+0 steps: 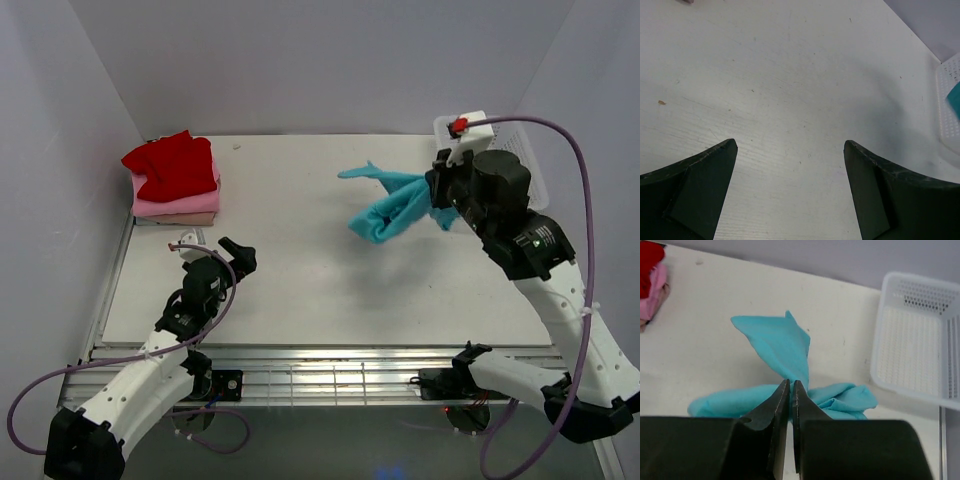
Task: Fold and stack the t-shirts
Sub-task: Flatten the tshirt out
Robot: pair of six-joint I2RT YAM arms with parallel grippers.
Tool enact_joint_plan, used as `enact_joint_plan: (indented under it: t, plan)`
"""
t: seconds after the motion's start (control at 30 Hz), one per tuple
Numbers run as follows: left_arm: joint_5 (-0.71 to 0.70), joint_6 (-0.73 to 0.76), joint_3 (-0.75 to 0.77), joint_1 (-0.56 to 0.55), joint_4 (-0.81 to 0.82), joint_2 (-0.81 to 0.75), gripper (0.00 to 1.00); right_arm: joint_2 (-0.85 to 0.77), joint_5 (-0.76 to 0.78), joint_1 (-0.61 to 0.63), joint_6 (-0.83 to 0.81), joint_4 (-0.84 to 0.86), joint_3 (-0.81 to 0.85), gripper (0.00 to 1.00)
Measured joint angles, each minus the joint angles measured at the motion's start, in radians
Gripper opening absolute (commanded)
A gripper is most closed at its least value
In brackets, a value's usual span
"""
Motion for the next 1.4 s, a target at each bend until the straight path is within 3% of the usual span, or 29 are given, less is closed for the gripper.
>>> enact_joint_plan:
  t: [0.13, 0.33, 0.63, 0.8, 0.83, 0.9, 1.0, 1.2, 1.4]
  plan:
    - [0.023, -0.008, 0.0, 0.0, 0.0, -0.015, 0.97, -0.073, 0.07, -0.002, 0.063, -0.074, -0.208, 0.09]
    - [0.045, -0.012, 0.0, 0.0, -0.008, -0.021, 0.97, 0.062, 0.032, -0.003, 0.115, -0.117, -0.452, 0.08]
    - [0.044, -0.015, 0.0, 0.0, -0.023, -0.039, 0.97, 0.081, -0.078, 0.1, 0.122, -0.075, -0.244, 0.08]
    - [0.044, -0.02, -0.002, 0.0, -0.021, -0.033, 0.97, 0.004, -0.137, 0.145, 0.121, -0.019, -0.247, 0.08]
    - [0.044, -0.022, -0.002, 0.0, -0.021, -0.031, 0.97, -0.011, -0.132, 0.146, 0.122, -0.017, -0.265, 0.11]
    - [0.045, -0.026, -0.002, 0.0, -0.02, -0.027, 0.97, -0.016, -0.102, 0.146, 0.136, -0.019, -0.307, 0.32]
    - [0.047, -0.027, -0.003, 0.0, -0.018, -0.024, 0.97, 0.023, -0.035, 0.146, 0.163, -0.021, -0.402, 0.49]
    - [0.058, -0.018, -0.004, 0.0, -0.015, -0.026, 0.96, 0.123, 0.083, 0.157, 0.251, -0.092, -0.585, 0.53]
    - [0.14, 0.006, -0.021, -0.001, 0.082, 0.017, 0.91, 0.056, 0.035, 0.194, 0.272, -0.005, -0.608, 0.51]
